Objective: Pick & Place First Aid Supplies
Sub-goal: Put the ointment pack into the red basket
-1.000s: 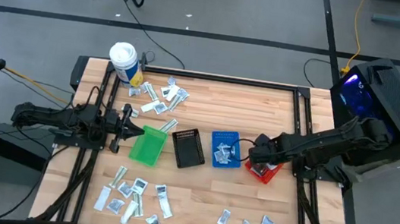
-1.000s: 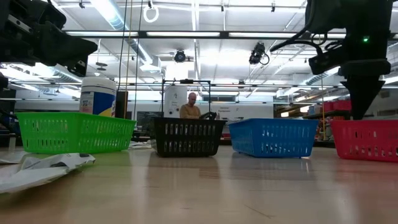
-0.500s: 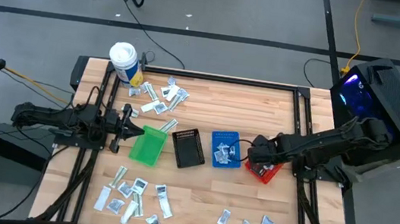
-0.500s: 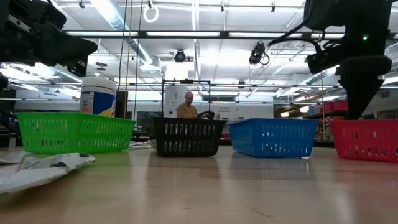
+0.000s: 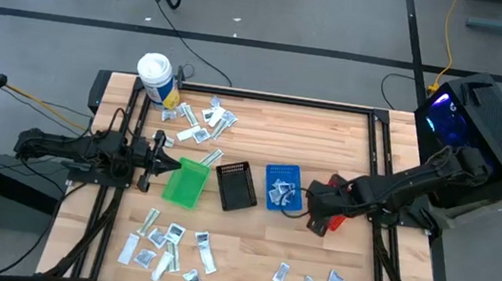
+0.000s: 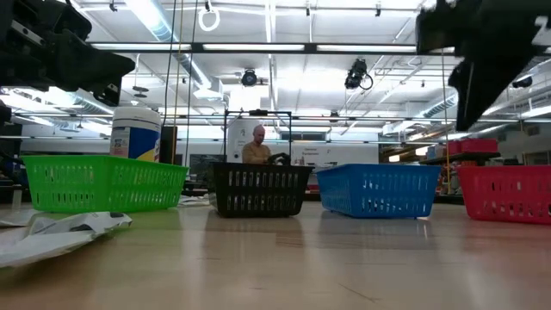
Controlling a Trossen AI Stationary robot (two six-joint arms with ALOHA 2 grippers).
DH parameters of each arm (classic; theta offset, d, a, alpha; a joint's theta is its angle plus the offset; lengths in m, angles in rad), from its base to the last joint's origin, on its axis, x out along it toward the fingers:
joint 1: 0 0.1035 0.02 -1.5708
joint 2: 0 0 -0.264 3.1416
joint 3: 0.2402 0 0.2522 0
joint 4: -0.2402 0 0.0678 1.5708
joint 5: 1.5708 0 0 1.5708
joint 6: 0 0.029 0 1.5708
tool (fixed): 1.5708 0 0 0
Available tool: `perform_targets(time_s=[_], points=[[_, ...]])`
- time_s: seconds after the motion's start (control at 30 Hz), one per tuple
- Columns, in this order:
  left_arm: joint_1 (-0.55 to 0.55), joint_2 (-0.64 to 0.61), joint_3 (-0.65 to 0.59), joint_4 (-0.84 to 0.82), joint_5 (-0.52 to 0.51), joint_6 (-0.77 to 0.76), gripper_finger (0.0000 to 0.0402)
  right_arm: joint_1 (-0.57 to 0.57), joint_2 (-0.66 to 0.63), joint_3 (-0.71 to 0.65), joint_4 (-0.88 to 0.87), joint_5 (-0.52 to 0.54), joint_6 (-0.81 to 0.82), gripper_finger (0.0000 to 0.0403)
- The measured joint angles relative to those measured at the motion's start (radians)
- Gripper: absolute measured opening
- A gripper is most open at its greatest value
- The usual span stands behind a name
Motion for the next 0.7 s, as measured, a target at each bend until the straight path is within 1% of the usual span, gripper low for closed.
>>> perform_targets(time_s=[0.1,0.17,0.27,0.53,0.63,0.7], points=[[0.0,0.0,0.0,0.0,0.0,0.0,0.0032,0.048,0.0,0.022,0.049,-0.013,-0.048,0.0228],[0.0,0.0,0.0,0.0,0.0,0.0,0.0032,0.085,0.0,0.03,0.097,-0.047,-0.107,0.0235],[0.0,0.0,0.0,0.0,0.0,0.0,0.0032,0.14,0.005,0.032,0.189,-0.101,-0.24,0.024],[0.0,0.0,0.0,0.0,0.0,0.0,0.0032,0.278,0.046,0.032,0.414,-0.199,-0.632,0.0238],[0.0,0.0,0.0,0.0,0.0,0.0,0.0032,0.319,0.074,0.032,0.493,-0.211,-0.713,0.0238],[0.0,0.0,0.0,0.0,0.0,0.0,0.0032,0.336,0.099,0.032,0.527,-0.211,-0.73,0.0238]])
